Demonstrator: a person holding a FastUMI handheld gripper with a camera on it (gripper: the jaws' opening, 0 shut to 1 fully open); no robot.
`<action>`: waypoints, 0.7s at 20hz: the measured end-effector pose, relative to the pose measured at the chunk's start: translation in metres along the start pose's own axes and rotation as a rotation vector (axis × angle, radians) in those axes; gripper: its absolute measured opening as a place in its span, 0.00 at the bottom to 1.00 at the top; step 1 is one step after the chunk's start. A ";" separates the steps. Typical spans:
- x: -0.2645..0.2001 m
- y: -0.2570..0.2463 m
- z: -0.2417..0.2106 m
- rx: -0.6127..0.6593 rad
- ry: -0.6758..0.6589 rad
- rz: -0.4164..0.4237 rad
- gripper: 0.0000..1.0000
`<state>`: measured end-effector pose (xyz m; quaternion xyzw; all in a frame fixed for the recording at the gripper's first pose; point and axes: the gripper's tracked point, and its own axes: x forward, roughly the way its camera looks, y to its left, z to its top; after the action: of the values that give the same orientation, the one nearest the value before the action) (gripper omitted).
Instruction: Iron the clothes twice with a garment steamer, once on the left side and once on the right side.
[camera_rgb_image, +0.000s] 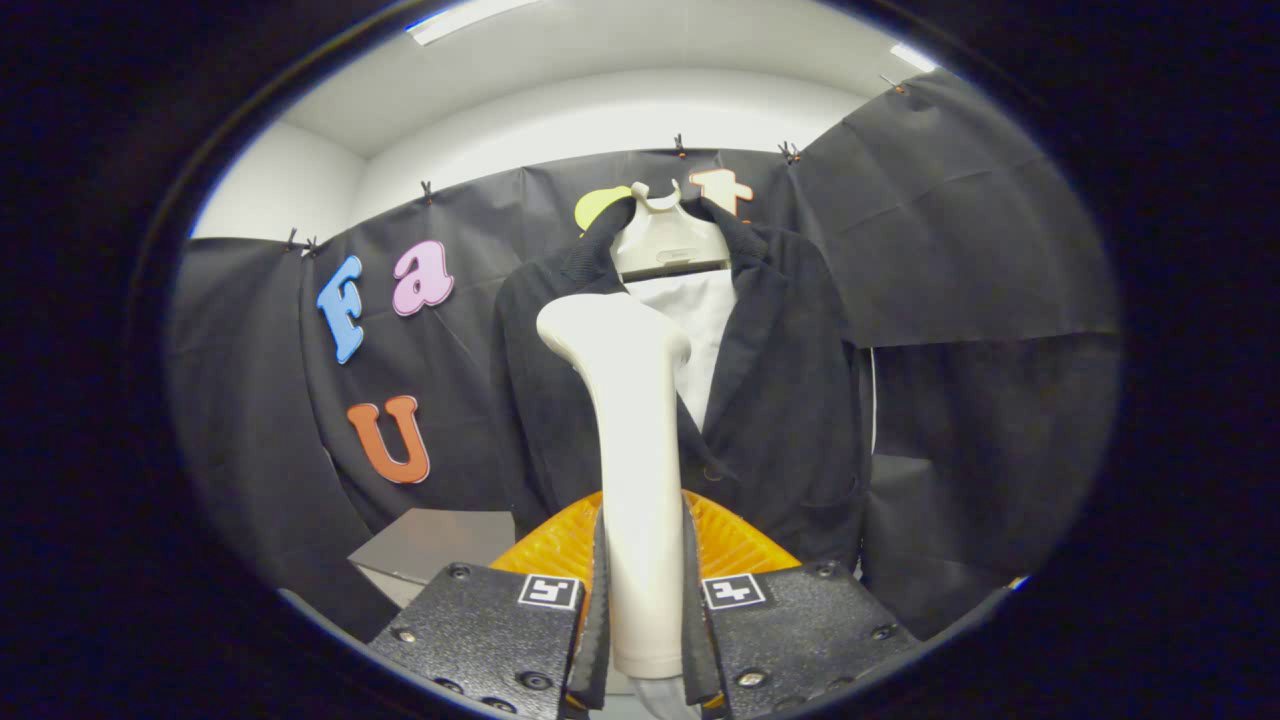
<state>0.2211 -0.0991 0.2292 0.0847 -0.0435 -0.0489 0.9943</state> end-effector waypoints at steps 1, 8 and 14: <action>0.006 0.001 -0.002 -0.006 -0.002 -0.005 0.31; 0.035 0.012 -0.022 -0.125 0.010 -0.059 0.32; 0.045 0.014 -0.047 -0.217 0.023 -0.117 0.32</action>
<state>0.2711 -0.0823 0.1886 -0.0204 -0.0215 -0.1103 0.9935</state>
